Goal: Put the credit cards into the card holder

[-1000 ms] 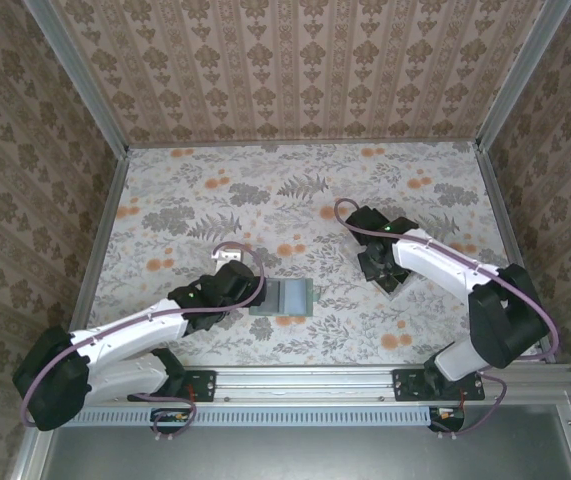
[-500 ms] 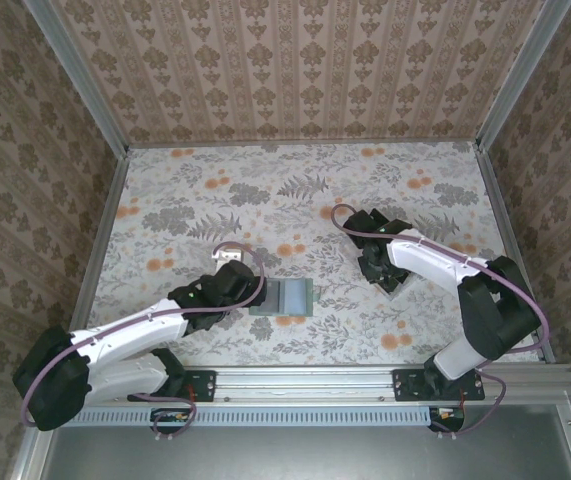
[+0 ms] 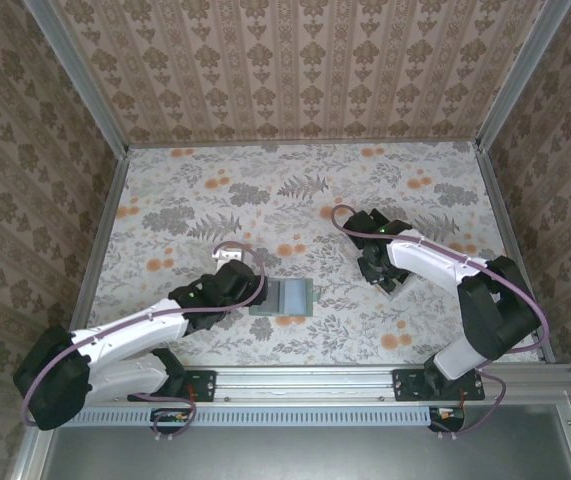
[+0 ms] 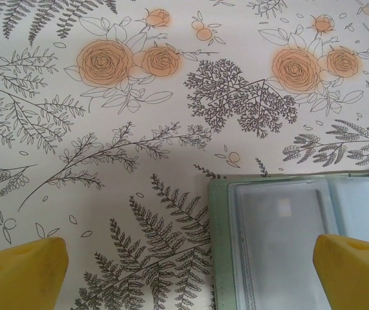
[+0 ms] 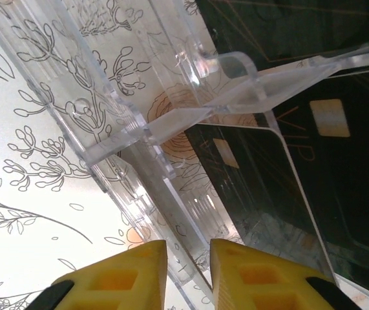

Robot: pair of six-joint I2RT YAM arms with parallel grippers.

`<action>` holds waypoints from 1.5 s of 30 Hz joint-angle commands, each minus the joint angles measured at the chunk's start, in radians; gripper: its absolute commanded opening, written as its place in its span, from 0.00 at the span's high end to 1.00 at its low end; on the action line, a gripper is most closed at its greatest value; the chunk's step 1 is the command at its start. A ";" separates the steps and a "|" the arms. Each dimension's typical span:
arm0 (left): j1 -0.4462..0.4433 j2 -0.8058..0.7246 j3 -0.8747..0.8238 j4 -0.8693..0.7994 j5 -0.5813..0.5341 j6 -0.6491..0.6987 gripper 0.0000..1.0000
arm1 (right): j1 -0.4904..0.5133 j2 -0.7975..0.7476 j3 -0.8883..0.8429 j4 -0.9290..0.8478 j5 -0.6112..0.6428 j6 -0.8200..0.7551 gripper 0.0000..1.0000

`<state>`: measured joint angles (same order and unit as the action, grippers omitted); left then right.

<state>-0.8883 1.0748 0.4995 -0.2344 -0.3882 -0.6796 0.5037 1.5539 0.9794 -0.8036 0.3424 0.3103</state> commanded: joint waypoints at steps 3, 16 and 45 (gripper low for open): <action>0.006 0.010 0.004 0.009 0.006 -0.006 0.00 | -0.002 -0.002 -0.018 0.009 -0.018 -0.013 0.79; 0.008 0.023 0.002 0.021 0.013 -0.006 0.00 | 0.002 -0.016 -0.004 0.004 -0.057 -0.048 0.87; 0.009 -0.011 -0.019 -0.022 0.024 0.021 0.00 | 0.216 -0.264 0.012 0.294 -0.374 0.274 1.00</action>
<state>-0.8875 1.0901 0.4969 -0.2340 -0.3767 -0.6792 0.6914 1.2949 1.0615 -0.7048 0.1574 0.4290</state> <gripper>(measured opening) 0.997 0.043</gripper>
